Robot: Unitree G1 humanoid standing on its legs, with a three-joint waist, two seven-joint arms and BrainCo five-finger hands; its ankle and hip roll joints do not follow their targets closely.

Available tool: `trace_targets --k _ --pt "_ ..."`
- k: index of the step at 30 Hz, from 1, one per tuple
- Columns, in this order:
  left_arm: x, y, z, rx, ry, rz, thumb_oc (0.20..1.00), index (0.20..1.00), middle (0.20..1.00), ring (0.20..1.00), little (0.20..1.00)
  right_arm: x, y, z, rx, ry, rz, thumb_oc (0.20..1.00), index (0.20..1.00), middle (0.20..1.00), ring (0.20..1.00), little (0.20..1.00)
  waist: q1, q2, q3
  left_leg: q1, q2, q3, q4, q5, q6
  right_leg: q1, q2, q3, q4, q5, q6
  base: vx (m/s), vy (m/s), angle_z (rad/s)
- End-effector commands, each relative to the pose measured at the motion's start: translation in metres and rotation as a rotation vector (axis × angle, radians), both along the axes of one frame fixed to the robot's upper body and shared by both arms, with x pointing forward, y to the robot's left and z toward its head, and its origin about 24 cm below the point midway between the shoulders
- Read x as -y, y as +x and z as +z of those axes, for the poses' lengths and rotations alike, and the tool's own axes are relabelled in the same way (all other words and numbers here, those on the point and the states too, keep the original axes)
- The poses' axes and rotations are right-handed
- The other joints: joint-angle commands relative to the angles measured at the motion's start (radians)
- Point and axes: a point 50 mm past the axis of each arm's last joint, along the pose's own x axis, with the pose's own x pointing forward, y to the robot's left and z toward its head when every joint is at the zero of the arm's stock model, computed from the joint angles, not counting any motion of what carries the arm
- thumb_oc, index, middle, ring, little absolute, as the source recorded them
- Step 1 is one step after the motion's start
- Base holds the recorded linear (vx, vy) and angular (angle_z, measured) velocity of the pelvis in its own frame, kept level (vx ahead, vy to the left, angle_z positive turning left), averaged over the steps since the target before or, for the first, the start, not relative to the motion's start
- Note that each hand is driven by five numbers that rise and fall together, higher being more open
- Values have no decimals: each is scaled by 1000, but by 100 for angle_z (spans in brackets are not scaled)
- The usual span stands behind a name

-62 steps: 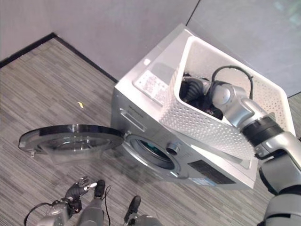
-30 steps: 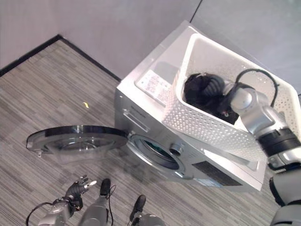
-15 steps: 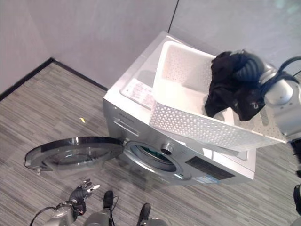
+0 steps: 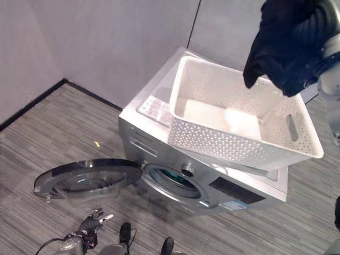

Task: Grab the laundry basket,head to the washer,open it,put in the laundry and shut it.

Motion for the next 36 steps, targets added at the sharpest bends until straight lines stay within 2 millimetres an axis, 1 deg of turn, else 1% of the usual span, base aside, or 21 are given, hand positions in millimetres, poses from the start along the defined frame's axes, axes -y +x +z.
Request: trace_targets --k 1,4,6,8,10,12,13,14,15,16,18,19,20,22,25,27,29,30,33,34,36 --pt "-4 12 6 38 61 -31 1000 1000 1000 1000 1000 5 -20 39 253 -8 -91 200 200 200 200 200 33 -3 -49 122 15 -7 11 -192 23 -10 18 9 106 -67 32 7 7 3" --pt "-4 19 13 78 99 -73 1000 1000 1000 1000 1000 2 -22 38 318 -10 -115 200 200 200 200 200 41 6 -54 127 14 -12 11 -194 24 -2 17 6 106 -70 30 -1 0 2" --pt "-8 36 41 225 172 -135 1000 1000 1000 1000 1000 -4 -23 32 371 -20 -122 200 200 200 200 200 59 13 -57 130 11 -19 12 -191 24 12 14 -4 104 -74 29 -27 -6 27" --pt "-11 45 58 313 217 -147 1000 1000 1000 1000 1000 -5 -25 30 392 -22 -122 200 200 200 200 200 65 18 -58 130 10 -23 12 -189 24 18 14 -9 101 -76 28 -31 -3 18" --pt "-16 54 82 426 259 -128 1000 1000 1000 1000 1000 -7 -27 24 401 -15 -113 200 200 200 200 200 72 21 -59 130 9 -28 12 -186 22 23 12 -17 97 -77 27 -25 -12 6" --pt "-26 63 120 591 376 -110 1000 1000 1000 1000 1000 -15 -31 15 418 -3 -69 200 200 200 200 200 78 29 -67 133 8 -35 12 -185 21 33 10 -25 91 -79 24 -11 -17 13" --pt "-28 67 133 647 412 -112 1000 1000 1000 1000 1000 -17 -33 14 424 0 -52 200 200 200 200 200 80 34 -68 132 7 -37 12 -184 21 33 10 -25 91 -79 24 -6 -15 15" --pt "-28 66 134 647 417 -111 1000 1000 1000 1000 1000 -18 -33 14 424 2 -51 200 200 200 200 200 79 32 -67 133 7 -37 13 -184 21 34 10 -25 91 -78 24 -5 -8 9" --pt "-29 68 143 683 446 -116 1000 1000 1000 1000 1000 -20 -33 11 417 3 -36 200 200 200 200 200 80 34 -69 133 7 -37 12 -183 21 34 9 -25 91 -79 23 -1 -14 8" --pt "-31 70 160 748 506 -118 1000 1000 1000 1000 1000 -25 -34 5 410 11 -2 200 200 200 200 200 79 37 -71 135 7 -38 12 -183 22 36 9 -24 90 -78 22 5 -16 3" --pt "-32 73 182 835 581 -122 1000 1000 1000 1000 1000 -31 -36 0 404 25 37 200 200 200 200 200 75 43 -74 138 6 -37 12 -184 23 38 10 -22 89 -78 20 0 0 0" --pt "-33 71 183 833 587 -123 1000 1000 1000 1000 1000 -30 -36 -2 402 29 38 200 200 200 200 200 74 40 -75 139 6 -37 12 -184 22 38 10 -22 89 -78 20 0 0 0" --pt "-32 73 200 897 643 -129 1000 1000 1000 1000 1000 -35 -37 -6 394 50 82 200 200 200 200 200 71 44 -79 141 7 -35 12 -185 23 39 10 -20 88 -76 19 0 0 0" --pt "-28 76 220 980 693 -142 1000 1000 1000 1000 1000 -40 -38 -9 387 75 129 200 200 200 200 200 68 48 -84 143 6 -33 11 -186 22 41 9 -19 86 -74 20 0 0 0" --pt "-18 79 245 1090 722 -168 1000 1000 1000 1000 1000 -44 -38 -5 398 91 156 200 200 200 200 200 64 50 -90 146 7 -31 11 -187 22 43 8 -17 83 -71 21 0 0 0" --pt "-16 80 251 1117 727 -166 1000 1000 1000 1000 1000 -45 -36 -3 398 97 164 200 200 200 200 200 62 52 -89 147 7 -29 11 -187 22 42 9 -15 83 -69 21 0 0 0" --pt "-9 85 264 1180 735 -180 1000 1000 1000 1000 1000 -48 -34 -1 407 118 189 200 200 200 200 200 57 54 -92 148 8 -25 11 -188 21 41 8 -12 82 -66 23 -3 1 -2" --pt "1 93 278 1253 749 -200 1000 1000 1000 1000 1000 -53 -32 3 418 134 213 200 200 200 200 200 51 55 -98 150 9 -21 11 -189 20 41 9 -8 79 -65 24 -6 2 -5" --pt "18 105 290 1334 690 -214 1000 1000 1000 1000 1000 -59 -29 10 432 158 247 200 200 200 200 200 40 55 -107 154 9 -16 11 -191 19 43 9 -5 80 -63 25 2 3 -3" --pt "18 106 291 1336 689 -212 1000 1000 1000 1000 1000 -59 -29 11 435 157 247 200 200 200 200 200 40 57 -105 153 9 -17 11 -192 19 42 9 -6 80 -63 25 2 6 -3" --pt "28 113 299 1383 648 -219 1000 1000 1000 1000 1000 -62 -27 17 454 176 261 200 200 200 200 200 35 58 -106 154 9 -14 11 -193 18 42 9 -5 78 -62 25 -8 10 -5"
